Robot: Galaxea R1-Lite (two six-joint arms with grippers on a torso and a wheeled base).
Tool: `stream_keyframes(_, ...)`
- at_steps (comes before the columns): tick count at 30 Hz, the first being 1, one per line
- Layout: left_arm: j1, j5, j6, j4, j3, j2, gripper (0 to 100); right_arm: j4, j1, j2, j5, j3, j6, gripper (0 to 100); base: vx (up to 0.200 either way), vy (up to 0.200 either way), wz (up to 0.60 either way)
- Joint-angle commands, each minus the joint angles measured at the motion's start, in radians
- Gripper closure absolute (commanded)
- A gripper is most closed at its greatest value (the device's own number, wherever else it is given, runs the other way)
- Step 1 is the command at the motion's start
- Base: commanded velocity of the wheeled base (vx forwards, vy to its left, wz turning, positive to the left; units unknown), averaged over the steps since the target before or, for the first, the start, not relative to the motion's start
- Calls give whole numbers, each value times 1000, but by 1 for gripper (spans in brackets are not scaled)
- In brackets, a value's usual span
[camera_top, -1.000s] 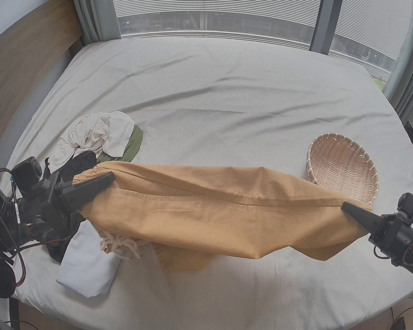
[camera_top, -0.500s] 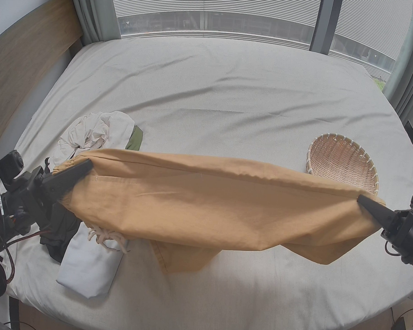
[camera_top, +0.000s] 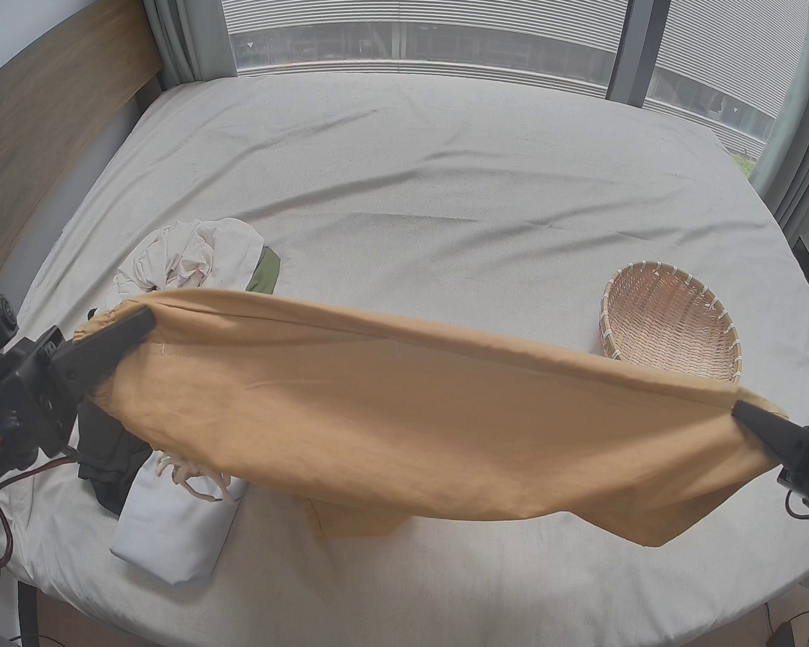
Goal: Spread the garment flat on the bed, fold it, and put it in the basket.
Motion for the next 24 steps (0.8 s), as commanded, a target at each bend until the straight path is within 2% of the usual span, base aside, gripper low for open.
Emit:
stream_keyframes(1,-20,-1,-42,4,8,-74,100,75,22,-113,0,-77,-37,100,0,0,0)
stream_keyframes(8,-20,2,-36,3,107,-71,100,86,28,-97,-3,-74,-69,100,0,0,0)
stream_keyframes(15,-8,27,-41,12,69,-25,100,72,20,37,-5,-90,-139,100,0,0,0)
stream_keyframes(17,-8,76,-39,10,31,27,100,72,20,107,-6,-117,-170,100,0,0,0)
stream_keyframes(24,-12,182,-39,7,-89,156,100,71,19,244,-8,-223,-178,100,0,0,0)
